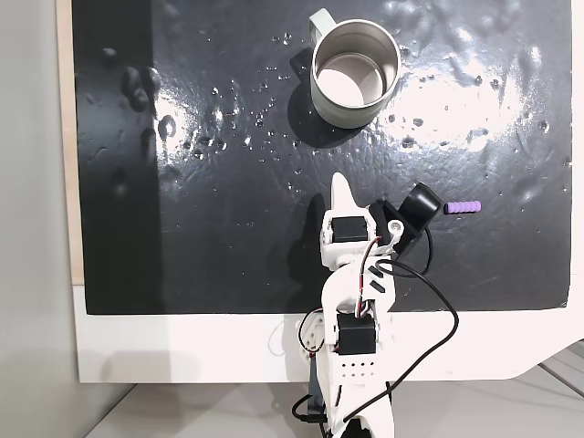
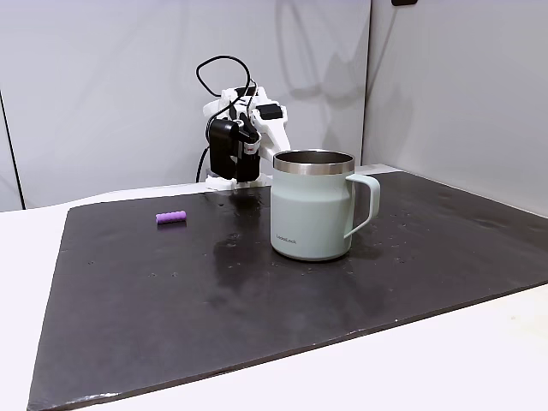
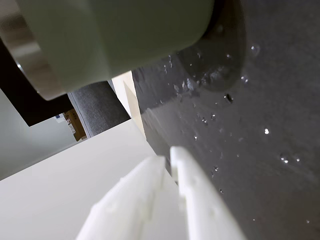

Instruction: Grasp a pengrip and put it in the cup.

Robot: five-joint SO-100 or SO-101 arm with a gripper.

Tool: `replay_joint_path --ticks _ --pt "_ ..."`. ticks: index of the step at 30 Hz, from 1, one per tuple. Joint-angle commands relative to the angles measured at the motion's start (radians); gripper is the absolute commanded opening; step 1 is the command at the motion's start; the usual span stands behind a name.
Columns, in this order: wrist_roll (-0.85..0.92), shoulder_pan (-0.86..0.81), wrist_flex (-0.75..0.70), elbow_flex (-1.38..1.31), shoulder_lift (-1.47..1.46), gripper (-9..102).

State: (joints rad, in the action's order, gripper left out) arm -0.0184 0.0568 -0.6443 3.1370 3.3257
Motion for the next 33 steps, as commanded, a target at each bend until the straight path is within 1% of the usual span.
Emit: replay_joint_path --ticks 1,18,20,27,33 --pt "0.005 0.015 0.012 0.052 0.012 0" --pt "0.005 0.017 0.012 0.052 0.012 0" --pt "0.029 0.017 0.011 0.046 0.012 0" --pt "0.057 0.015 -0.160 -0.178 0.005 0" --pt "0.060 -0.026 -0.282 -0.474 -0.222 0"
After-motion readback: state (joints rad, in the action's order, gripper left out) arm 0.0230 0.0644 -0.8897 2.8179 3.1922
